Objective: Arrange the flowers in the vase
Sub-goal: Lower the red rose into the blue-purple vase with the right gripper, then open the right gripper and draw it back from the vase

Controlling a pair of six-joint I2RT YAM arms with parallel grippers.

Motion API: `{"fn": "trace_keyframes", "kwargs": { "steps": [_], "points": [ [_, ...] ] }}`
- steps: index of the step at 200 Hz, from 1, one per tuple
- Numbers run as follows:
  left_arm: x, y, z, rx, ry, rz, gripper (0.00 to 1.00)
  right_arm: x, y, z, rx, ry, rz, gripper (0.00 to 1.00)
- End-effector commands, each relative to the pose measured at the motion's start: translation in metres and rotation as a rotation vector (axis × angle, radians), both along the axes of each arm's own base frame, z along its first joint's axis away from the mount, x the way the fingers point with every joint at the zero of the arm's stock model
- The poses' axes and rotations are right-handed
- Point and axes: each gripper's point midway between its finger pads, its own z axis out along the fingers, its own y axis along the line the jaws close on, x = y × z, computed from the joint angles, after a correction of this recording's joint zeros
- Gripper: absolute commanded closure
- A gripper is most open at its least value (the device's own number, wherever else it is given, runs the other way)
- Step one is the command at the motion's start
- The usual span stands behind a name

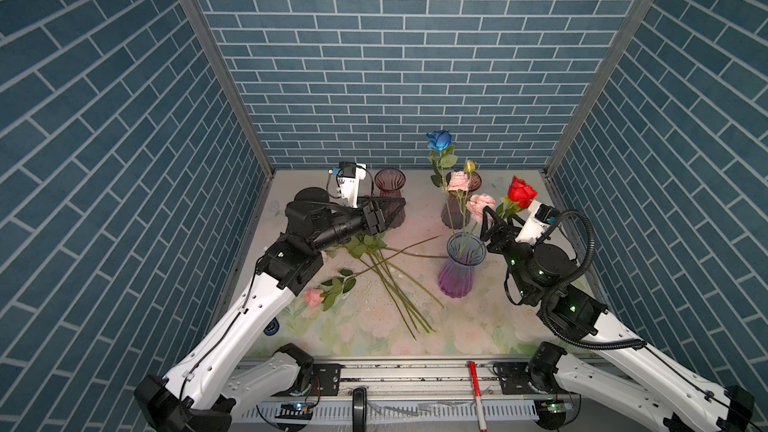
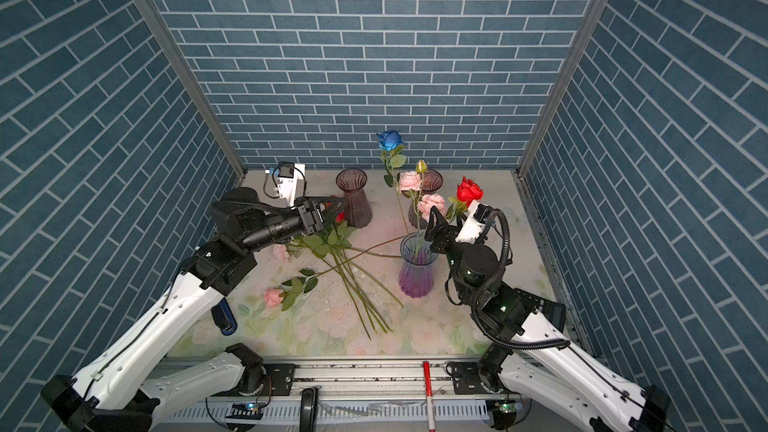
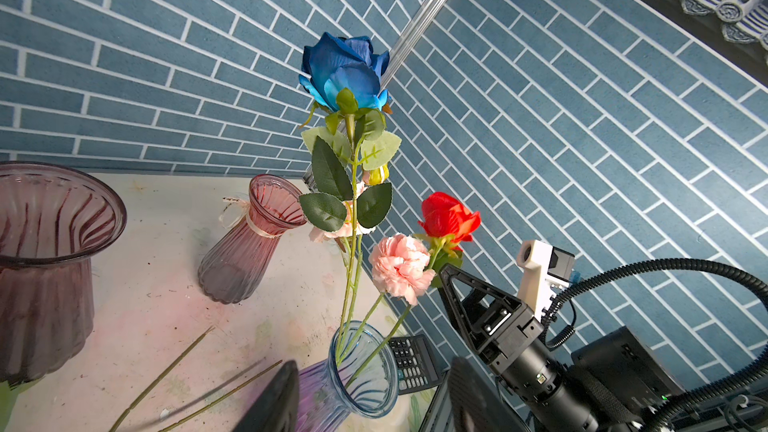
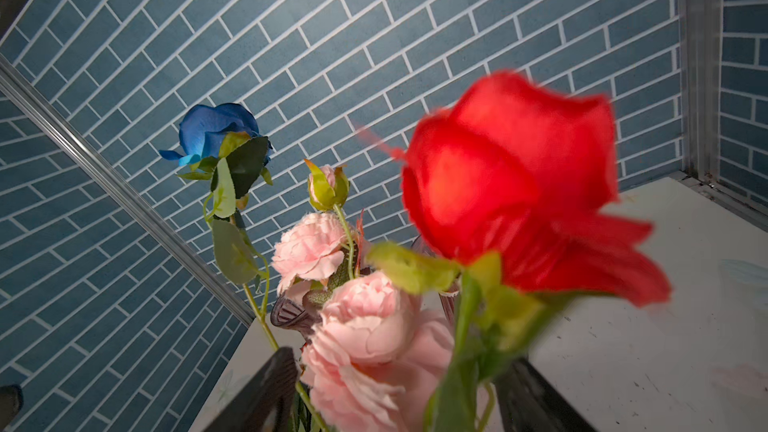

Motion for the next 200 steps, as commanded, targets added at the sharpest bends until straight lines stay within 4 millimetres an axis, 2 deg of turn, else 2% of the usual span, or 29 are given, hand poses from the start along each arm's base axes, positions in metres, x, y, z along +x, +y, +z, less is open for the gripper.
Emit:
{"fn": "trace_keyframes", "kwargs": {
  "steps": [1,37,69,92,121,151,176,200],
  "points": [
    [0.002,0.001,0.002,-0.01,-0.019,0.006,0.41,-0.006,-0.008,0.012,0.022,-0.012,-0.012,0.25],
    [0.003,0.0,0.003,-0.011,-0.018,0.002,0.41,-0.01,-0.012,0.003,-0.005,0.022,-0.011,0.25],
    [0.004,-0.001,0.005,-0.014,-0.02,0.001,0.41,-0.013,-0.028,-0.01,-0.008,0.078,-0.067,0.23],
    [0.005,-0.002,0.003,-0.012,-0.014,-0.002,0.41,-0.017,-0.045,-0.028,-0.083,0.185,-0.142,0.19],
    [0.006,-0.003,0.004,-0.015,-0.014,-0.002,0.41,-0.021,-0.048,-0.037,-0.118,0.216,-0.135,0.18],
    [0.008,-0.004,0.002,-0.016,-0.007,-0.005,0.43,-0.028,-0.053,-0.036,-0.085,0.181,-0.115,0.22],
    [0.008,-0.005,-0.001,-0.013,-0.002,-0.007,0.45,-0.036,-0.053,-0.02,-0.083,0.104,-0.062,0.27],
    [0.008,-0.005,-0.003,-0.014,0.005,-0.008,0.47,-0.04,-0.078,-0.022,-0.129,0.17,-0.163,0.3]
  ]
}}
